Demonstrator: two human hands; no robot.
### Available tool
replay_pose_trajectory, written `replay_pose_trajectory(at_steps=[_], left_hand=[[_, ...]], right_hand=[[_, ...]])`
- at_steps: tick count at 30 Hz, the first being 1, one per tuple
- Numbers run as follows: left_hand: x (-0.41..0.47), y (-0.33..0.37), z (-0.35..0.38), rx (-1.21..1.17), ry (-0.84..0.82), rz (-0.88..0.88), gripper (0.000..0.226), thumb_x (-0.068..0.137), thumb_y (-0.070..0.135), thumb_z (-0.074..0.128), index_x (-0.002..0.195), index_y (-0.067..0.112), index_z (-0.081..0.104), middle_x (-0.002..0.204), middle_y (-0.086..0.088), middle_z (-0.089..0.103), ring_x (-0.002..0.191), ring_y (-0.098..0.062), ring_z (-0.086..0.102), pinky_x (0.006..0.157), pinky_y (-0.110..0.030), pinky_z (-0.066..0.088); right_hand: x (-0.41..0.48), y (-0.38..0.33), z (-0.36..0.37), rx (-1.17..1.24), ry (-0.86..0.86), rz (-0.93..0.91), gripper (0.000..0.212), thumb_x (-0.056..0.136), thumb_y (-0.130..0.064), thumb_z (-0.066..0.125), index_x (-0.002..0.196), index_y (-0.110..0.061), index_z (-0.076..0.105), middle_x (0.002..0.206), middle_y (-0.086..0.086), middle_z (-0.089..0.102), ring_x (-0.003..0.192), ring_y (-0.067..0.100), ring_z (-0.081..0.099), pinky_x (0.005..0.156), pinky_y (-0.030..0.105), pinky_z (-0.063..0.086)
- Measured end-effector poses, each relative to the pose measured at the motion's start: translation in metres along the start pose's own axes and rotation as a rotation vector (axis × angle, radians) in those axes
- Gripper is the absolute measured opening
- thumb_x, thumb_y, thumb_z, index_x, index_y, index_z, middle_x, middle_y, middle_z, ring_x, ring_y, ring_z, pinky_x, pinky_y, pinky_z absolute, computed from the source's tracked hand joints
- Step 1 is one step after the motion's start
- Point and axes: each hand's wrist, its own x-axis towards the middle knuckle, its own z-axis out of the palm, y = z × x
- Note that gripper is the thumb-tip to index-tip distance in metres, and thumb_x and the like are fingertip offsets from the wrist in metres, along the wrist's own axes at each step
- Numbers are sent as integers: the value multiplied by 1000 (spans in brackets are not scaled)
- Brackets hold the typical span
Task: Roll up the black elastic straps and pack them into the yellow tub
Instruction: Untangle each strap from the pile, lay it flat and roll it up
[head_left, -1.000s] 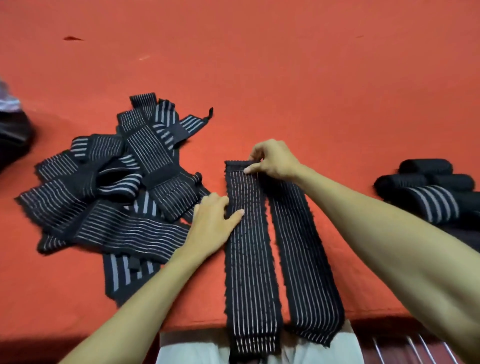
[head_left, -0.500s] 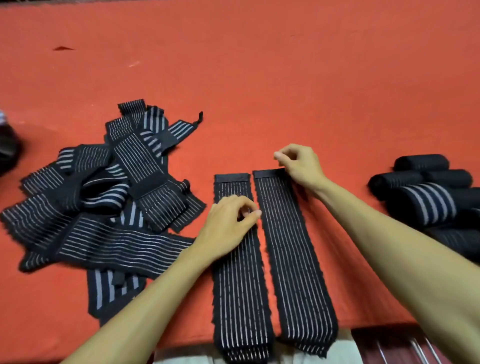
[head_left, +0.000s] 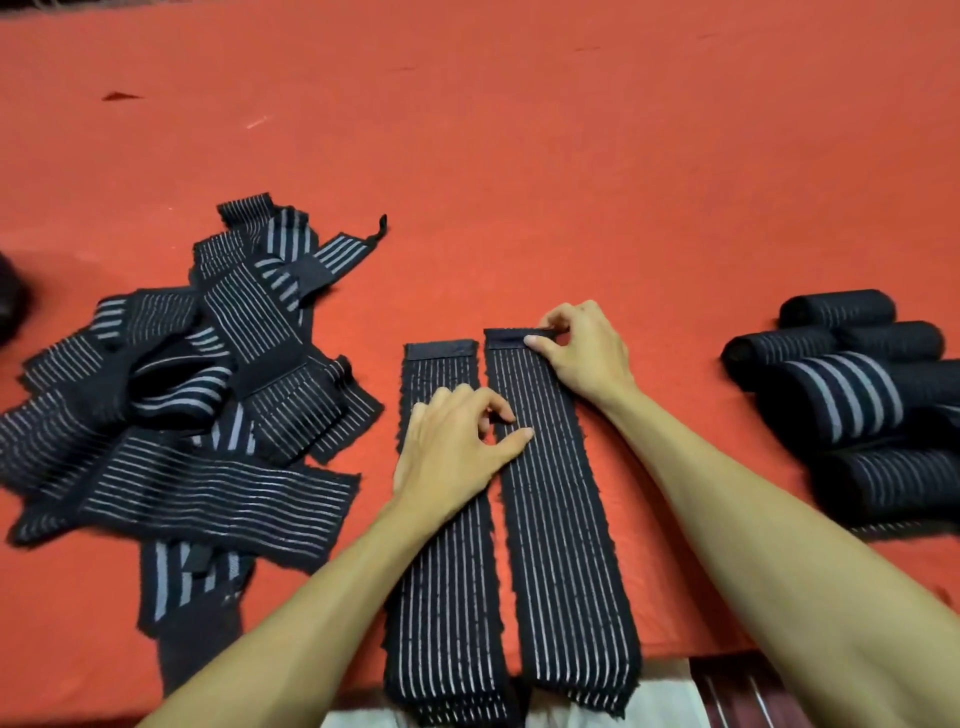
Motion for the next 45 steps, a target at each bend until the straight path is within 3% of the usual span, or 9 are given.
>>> replay_pose_trajectory(at_steps=[8, 11, 15, 20, 27, 30, 35, 39, 45], left_hand=[[-13, 10, -4, -50, 155, 73, 62, 76, 42, 78, 119, 14, 43, 107, 8, 39, 100, -11, 44, 91, -26, 34], [-18, 25, -11, -364, -38, -98, 81, 77, 34, 80, 137, 14, 29, 128, 4, 35, 116, -10, 41, 102, -26, 34], [-31, 39, -31, -621, -374, -164, 42, 87, 28, 72, 123, 16, 55, 118, 7, 65, 106, -5, 62, 103, -36, 46], [-62, 59, -71, -836, -499, -138, 25, 92, 18, 65, 115, 7, 63, 113, -8, 71, 103, -21, 68, 90, -37, 54], [-99, 71, -123, -1135, -613, -182, 32, 90, 10, 62, 119, -4, 57, 111, -15, 68, 98, -24, 68, 86, -36, 57], [-107, 60, -125, -1187, -626, -231, 35, 89, 9, 63, 121, -5, 56, 111, -15, 68, 99, -24, 66, 91, -38, 54], [-110, 34, -104, -789, -594, -242, 26, 91, 13, 66, 113, 0, 59, 110, -12, 69, 97, -23, 68, 84, -39, 57], [-99, 7, -94, -630, -581, -201, 42, 83, 35, 74, 114, 11, 59, 116, -4, 68, 109, -18, 64, 98, -43, 50], [-63, -18, -93, -747, -115, -333, 55, 88, 42, 64, 135, 18, 46, 115, -1, 63, 99, -9, 62, 86, -27, 52]], right_hand=[[-26, -14, -41, 773, 75, 116, 17, 81, -9, 74, 74, -18, 61, 64, -1, 55, 53, 10, 50, 52, 27, 42], [-45, -35, -74, 1022, -95, 100, 12, 83, -3, 69, 76, -11, 61, 63, 3, 55, 48, 10, 44, 46, 23, 32], [-68, -68, -111, 1200, -322, 70, 6, 81, -15, 69, 77, -15, 64, 66, 1, 59, 50, 13, 49, 46, 24, 35], [-87, -102, -126, 1314, -363, 61, 18, 81, -19, 70, 94, -10, 63, 78, 4, 65, 57, 13, 60, 53, 24, 51], [-99, -133, -122, 1239, -163, 235, 9, 87, -10, 67, 91, -1, 64, 79, 11, 64, 68, 21, 61, 73, 36, 53], [-105, -133, -112, 1080, -111, 264, 6, 88, -11, 67, 87, -6, 64, 78, 8, 63, 68, 18, 59, 64, 31, 50], [-107, -122, -88, 794, -170, 262, 10, 87, -13, 69, 79, -13, 63, 72, 2, 57, 59, 13, 47, 47, 20, 40], [-103, -114, -75, 878, -284, 264, 14, 85, -4, 71, 82, -9, 58, 68, 5, 54, 45, 10, 37, 46, 23, 42], [-100, -108, -57, 884, -398, 221, 15, 82, 3, 71, 80, -7, 59, 72, 7, 61, 58, 15, 59, 54, 23, 49]])
